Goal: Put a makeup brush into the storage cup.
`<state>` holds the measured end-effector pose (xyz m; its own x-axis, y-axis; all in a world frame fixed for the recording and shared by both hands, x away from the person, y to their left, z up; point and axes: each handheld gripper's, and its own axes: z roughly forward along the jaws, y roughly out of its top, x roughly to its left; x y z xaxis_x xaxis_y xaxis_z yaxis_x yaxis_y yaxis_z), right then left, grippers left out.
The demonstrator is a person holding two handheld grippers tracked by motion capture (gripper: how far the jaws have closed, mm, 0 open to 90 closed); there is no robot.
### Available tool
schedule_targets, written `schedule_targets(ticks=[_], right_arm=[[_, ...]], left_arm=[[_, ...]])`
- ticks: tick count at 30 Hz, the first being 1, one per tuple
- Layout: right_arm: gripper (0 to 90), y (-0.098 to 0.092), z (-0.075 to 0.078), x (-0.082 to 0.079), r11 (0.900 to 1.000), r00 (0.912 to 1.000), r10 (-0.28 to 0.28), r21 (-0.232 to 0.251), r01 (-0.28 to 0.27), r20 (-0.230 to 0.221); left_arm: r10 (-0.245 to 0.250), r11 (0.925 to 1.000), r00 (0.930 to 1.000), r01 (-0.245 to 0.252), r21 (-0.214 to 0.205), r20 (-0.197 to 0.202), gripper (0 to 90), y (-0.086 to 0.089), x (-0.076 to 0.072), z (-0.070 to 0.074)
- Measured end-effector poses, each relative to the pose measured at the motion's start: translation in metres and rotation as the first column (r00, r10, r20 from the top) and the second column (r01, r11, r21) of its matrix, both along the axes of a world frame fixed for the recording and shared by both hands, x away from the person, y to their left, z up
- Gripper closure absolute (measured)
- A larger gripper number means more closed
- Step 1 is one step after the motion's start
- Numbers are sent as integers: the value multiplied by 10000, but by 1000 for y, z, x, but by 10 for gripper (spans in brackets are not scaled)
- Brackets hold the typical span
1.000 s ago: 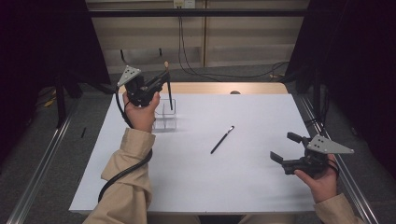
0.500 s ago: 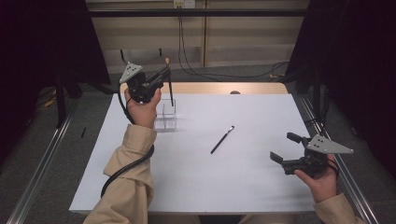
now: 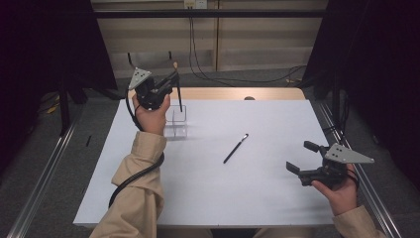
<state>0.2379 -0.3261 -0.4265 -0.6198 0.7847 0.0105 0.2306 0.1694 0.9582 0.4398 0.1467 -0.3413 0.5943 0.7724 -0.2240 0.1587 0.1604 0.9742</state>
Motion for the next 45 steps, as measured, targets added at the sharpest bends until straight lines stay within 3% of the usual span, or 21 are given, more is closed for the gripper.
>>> schedule_targets(ticks=[16, 45], right_arm=[[14, 0, 0, 0, 10000, 10000, 43, -5, -43, -8], [14, 1, 0, 0, 10000, 10000, 93, -8, -93, -4]], left_arm=[[161, 9993, 9998, -159, 341, -69, 843, -3, 8, -12], [502, 9982, 9983, -492, 339, -290, 843, 0, 15, -30]])
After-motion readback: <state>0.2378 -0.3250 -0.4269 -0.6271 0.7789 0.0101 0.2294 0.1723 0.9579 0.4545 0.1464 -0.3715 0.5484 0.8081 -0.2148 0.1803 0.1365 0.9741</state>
